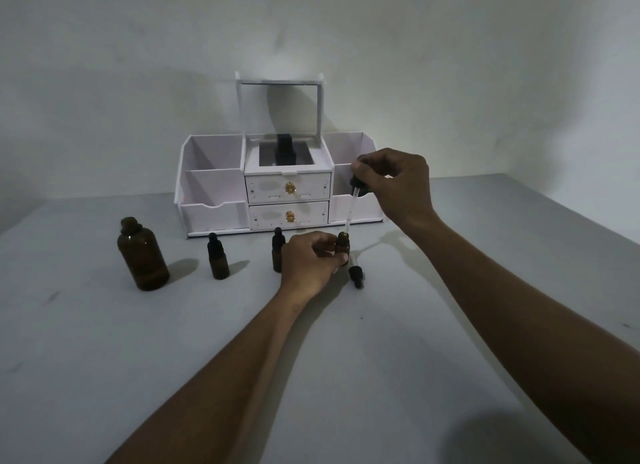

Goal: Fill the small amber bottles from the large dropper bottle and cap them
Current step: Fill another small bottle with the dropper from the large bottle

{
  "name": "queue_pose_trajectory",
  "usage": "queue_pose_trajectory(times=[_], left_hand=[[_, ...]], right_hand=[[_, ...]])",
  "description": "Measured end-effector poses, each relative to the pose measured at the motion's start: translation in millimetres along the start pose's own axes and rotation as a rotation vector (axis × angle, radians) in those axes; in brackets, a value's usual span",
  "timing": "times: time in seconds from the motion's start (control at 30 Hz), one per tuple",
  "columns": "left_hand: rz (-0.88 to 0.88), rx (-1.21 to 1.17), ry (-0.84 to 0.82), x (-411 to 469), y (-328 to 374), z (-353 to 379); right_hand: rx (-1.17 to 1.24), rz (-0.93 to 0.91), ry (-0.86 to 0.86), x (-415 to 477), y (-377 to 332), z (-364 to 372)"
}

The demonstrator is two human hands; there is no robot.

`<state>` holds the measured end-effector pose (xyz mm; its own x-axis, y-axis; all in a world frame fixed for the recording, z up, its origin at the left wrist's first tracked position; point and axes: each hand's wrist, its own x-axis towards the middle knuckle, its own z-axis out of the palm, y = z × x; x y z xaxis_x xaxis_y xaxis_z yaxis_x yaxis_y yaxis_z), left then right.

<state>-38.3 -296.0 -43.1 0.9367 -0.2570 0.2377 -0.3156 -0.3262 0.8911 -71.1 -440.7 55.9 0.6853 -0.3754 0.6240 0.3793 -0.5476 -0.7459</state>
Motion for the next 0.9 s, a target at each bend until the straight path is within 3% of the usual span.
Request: queue_pose_trajectory(times=[0.9], left_hand=[[-0.007,0.011,-0.02,1.6,-0.7,-2.7]], right_hand=[[-0.068,-0.069,0.006,0.3,2.9,7.3]])
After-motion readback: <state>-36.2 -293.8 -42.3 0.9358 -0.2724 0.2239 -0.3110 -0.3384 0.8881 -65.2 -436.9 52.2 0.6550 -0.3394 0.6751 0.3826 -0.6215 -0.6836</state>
